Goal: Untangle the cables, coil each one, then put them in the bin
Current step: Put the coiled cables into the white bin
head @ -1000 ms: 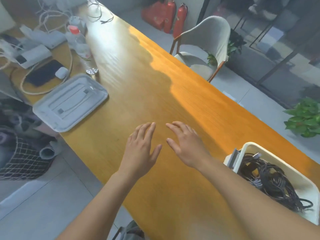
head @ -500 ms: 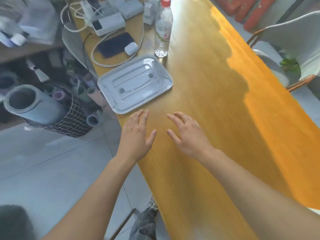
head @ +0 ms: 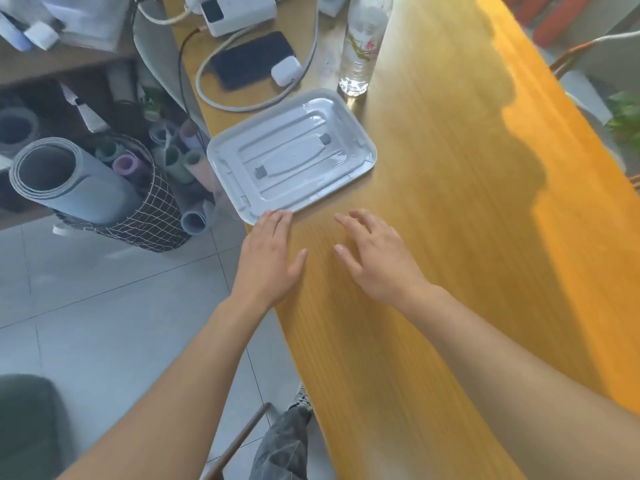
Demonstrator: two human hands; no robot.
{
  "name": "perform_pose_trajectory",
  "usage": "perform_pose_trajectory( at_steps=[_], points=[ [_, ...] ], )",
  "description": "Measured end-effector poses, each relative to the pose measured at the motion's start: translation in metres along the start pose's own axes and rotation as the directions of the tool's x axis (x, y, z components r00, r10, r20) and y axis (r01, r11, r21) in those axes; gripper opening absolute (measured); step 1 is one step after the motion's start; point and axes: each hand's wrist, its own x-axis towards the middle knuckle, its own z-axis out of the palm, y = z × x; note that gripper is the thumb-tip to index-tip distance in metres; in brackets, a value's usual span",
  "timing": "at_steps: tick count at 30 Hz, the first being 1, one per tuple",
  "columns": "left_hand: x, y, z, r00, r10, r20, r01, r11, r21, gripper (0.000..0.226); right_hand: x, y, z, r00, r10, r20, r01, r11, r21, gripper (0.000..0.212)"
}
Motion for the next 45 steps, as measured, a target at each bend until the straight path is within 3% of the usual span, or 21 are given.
perform_pose_trajectory(
  at_steps=[6,10,13,16,20,27,32,38,41,45],
  points=[
    [-0.041,0.003,0.012,0.994,0.106,0.014,-0.104,0.992,-0.076,0.062,-0.02,0.022,0.01,0.998,0.028,-0.054,-0.029,1.0,-0.011,0.053],
    [-0.069,0.011,0.021,0.982,0.185,0.029,-0.18,0.977,-0.114,0.049,-0.047,0.049,0.017,0.985,-0.007,-0.172,0.009,1.0,0.015,0.035],
    [-0.081,0.02,0.029,0.97,0.242,0.006,-0.24,0.966,-0.101,0.037,-0.076,0.063,0.021,0.993,-0.059,-0.1,0.066,0.996,0.066,0.024],
    [-0.087,0.031,0.036,0.959,0.283,0.008,-0.281,0.956,-0.079,0.038,-0.106,0.066,0.021,0.997,-0.052,0.055,0.044,0.991,0.125,0.041],
    [-0.091,0.045,0.041,0.931,0.365,0.02,-0.362,0.929,-0.074,0.029,-0.145,0.069,0.025,0.995,-0.026,0.098,0.013,0.992,0.129,0.041],
    [-0.094,0.106,0.02,0.855,0.517,-0.04,-0.518,0.849,-0.106,0.01,-0.217,0.086,0.005,0.979,0.105,-0.173,-0.08,0.986,0.149,0.019],
    [-0.09,0.174,-0.001,0.819,0.563,-0.106,-0.573,0.806,-0.15,0.009,-0.265,0.094,-0.024,0.878,0.203,-0.434,-0.12,0.97,0.211,0.003],
    [-0.09,0.254,-0.027,0.742,0.651,-0.163,-0.67,0.704,-0.238,0.022,-0.324,0.101,-0.069,0.741,0.468,-0.482,-0.163,0.822,0.546,0.009],
    [-0.097,0.286,-0.036,0.733,0.658,-0.174,-0.68,0.695,-0.236,0.028,-0.359,0.106,-0.088,0.717,0.556,-0.419,-0.138,0.704,0.697,0.013],
    [-0.111,0.323,-0.038,0.722,0.681,-0.122,-0.668,0.642,-0.375,0.034,-0.401,0.117,-0.105,0.686,0.613,-0.392,-0.085,0.603,0.793,0.02]
  ],
)
